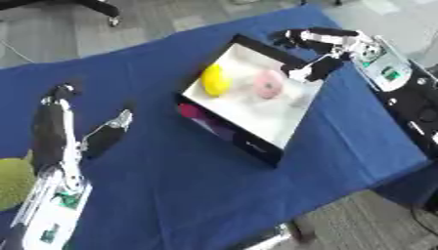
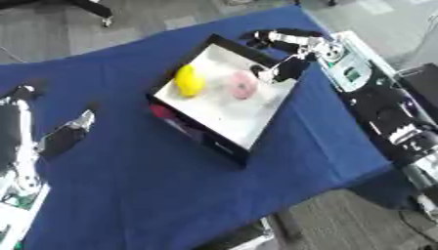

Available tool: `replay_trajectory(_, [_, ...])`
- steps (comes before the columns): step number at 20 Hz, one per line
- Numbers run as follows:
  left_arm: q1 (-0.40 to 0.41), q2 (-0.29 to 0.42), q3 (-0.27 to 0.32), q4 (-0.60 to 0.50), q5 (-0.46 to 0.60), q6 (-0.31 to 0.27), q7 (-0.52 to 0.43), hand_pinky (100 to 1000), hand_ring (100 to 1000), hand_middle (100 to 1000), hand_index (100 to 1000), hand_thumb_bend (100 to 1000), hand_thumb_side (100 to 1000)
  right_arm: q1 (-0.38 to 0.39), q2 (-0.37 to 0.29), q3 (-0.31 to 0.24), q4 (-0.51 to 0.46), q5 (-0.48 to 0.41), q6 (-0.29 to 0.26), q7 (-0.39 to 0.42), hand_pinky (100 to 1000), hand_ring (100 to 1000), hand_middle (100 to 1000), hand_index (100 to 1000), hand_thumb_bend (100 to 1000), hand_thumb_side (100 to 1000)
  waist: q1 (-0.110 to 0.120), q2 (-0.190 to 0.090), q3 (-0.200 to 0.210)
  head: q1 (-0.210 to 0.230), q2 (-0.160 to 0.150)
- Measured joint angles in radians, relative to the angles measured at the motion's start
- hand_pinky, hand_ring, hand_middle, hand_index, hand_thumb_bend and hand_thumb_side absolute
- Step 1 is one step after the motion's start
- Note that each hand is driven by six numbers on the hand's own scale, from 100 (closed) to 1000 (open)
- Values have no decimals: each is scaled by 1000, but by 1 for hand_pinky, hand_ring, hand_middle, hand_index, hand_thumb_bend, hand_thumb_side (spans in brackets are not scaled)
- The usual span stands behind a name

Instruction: Pick up the objects with one hand, pass them to the other hand, and then place them into the box on the other side of the table.

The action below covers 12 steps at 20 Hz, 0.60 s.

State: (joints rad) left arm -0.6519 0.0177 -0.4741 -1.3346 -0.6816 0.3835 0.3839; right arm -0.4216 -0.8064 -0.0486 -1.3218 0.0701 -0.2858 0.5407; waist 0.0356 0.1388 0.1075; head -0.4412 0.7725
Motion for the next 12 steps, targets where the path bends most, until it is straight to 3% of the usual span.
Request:
replay_trajectory(1, [0,2,2,-4,1,0,0,773,753,647,815,602,497,0,0,-6,-6,-25,10,-13,1000,1000,1000,1000,100,154,0,0,1,7,0])
replay_trajectory(2, [-1,7,3,-8,3,1,1,773,753,647,812,599,493,-1,0,-12,-15,-60,24,-30,1000,1000,1000,1000,100,282,0,0,3,15,0])
replay_trajectory(5, [-16,30,12,-28,6,13,-2,776,755,651,810,597,465,-2,-10,-31,-63,-196,76,-95,1000,1000,1000,1000,100,318,0,0,5,60,0])
replay_trajectory(6, [-25,41,17,-40,8,20,-7,778,757,657,812,598,461,-1,-17,-37,-83,-245,90,-114,1000,1000,1000,1000,100,602,0,0,7,81,0])
replay_trajectory(7, [-34,55,23,-54,9,29,-15,786,768,670,820,597,462,1,-26,-43,-104,-291,100,-130,1000,1000,1000,1000,100,344,0,-1,10,103,0])
replay_trajectory(12, [-81,161,44,-118,29,100,-144,805,796,682,815,598,475,43,-85,-80,-170,-456,105,-170,997,1000,1000,1000,100,324,0,-12,14,192,0])
